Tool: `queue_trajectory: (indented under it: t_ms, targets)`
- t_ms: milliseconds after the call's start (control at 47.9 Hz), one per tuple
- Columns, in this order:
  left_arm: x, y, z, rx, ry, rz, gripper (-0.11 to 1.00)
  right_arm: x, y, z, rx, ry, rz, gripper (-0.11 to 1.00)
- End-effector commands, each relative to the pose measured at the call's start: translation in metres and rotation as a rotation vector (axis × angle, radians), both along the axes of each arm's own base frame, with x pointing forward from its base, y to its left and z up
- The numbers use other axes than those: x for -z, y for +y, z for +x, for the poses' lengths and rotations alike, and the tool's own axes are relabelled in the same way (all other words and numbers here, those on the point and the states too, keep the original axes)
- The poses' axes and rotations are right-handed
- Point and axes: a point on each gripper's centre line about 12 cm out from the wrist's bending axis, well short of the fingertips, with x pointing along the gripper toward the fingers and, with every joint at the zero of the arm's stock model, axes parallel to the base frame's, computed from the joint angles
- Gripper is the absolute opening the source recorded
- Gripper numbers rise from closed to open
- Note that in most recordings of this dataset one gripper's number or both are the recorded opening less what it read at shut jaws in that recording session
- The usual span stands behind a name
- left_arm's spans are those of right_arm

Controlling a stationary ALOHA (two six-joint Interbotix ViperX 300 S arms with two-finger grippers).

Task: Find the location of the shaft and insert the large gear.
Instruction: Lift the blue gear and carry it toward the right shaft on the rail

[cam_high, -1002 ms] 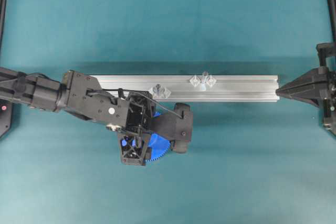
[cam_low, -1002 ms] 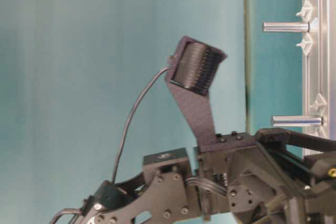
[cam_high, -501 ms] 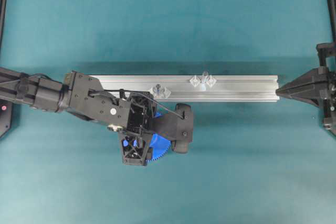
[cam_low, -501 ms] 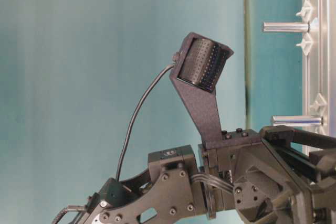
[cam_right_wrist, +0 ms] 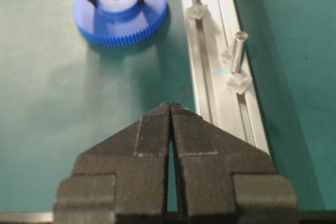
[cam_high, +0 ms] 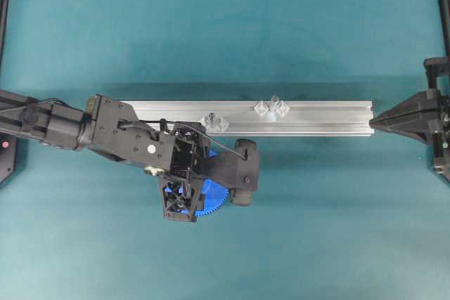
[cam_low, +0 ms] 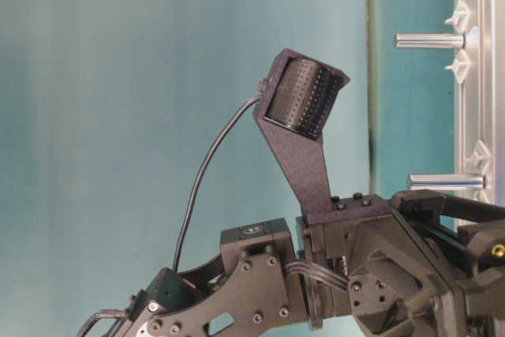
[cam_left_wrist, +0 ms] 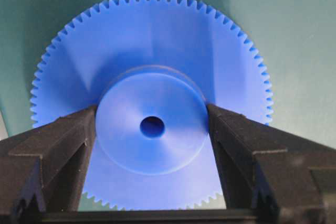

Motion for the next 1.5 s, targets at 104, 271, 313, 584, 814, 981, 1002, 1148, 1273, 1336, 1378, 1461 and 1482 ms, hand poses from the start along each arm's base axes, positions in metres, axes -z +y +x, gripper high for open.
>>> queue_trajectory:
  t_ms: [104, 271, 313, 584, 814, 981, 1002, 1148, 1273, 1336, 1378, 1461, 1482]
  targets:
    - [-0.011, -0.001, 0.005, 0.002, -0.037, -0.003, 0.7, -0.003, 0.0, 0.002, 0.005, -0.009, 0.008, 0.0]
    - [-0.019, -0.001, 0.009, 0.004, -0.061, -0.006, 0.7, -0.003, 0.0, 0.002, 0.005, -0.009, 0.008, 0.0]
    - [-0.023, -0.001, 0.011, 0.005, -0.072, -0.007, 0.7, -0.003, 0.0, 0.002, 0.005, -0.009, 0.008, 0.0]
    - [-0.054, -0.001, 0.018, 0.002, -0.069, -0.005, 0.7, -0.003, 0.0, 0.002, 0.006, -0.008, 0.01, 0.0]
    - [-0.077, -0.003, 0.026, 0.016, -0.058, 0.004, 0.7, -0.002, 0.0, 0.001, 0.005, 0.001, 0.008, 0.0]
    - [-0.097, 0.0, 0.035, 0.017, -0.08, 0.008, 0.7, 0.0, 0.0, 0.0, 0.004, 0.026, 0.009, 0.0]
    - [-0.099, 0.001, 0.036, 0.017, -0.081, 0.009, 0.7, -0.001, 0.0, 0.0, 0.004, 0.026, 0.009, 0.0]
    - [-0.113, 0.007, 0.041, 0.016, -0.082, 0.015, 0.7, -0.001, 0.0, 0.0, 0.004, 0.024, 0.009, 0.0]
    - [-0.123, 0.012, 0.046, 0.025, -0.093, 0.022, 0.7, 0.0, 0.0, 0.0, 0.004, 0.027, 0.009, 0.0]
    - [-0.126, 0.014, 0.048, 0.025, -0.094, 0.024, 0.7, -0.001, 0.0, 0.0, 0.004, 0.026, 0.009, 0.0]
    - [-0.129, 0.016, 0.049, 0.021, -0.097, 0.024, 0.7, 0.0, 0.0, 0.0, 0.005, 0.027, 0.011, 0.0]
    - [-0.132, 0.02, 0.052, 0.015, -0.096, 0.027, 0.7, 0.0, 0.0, 0.0, 0.004, 0.027, 0.009, 0.0]
    - [-0.133, 0.021, 0.052, 0.012, -0.098, 0.027, 0.7, -0.001, 0.0, 0.0, 0.004, 0.026, 0.009, 0.0]
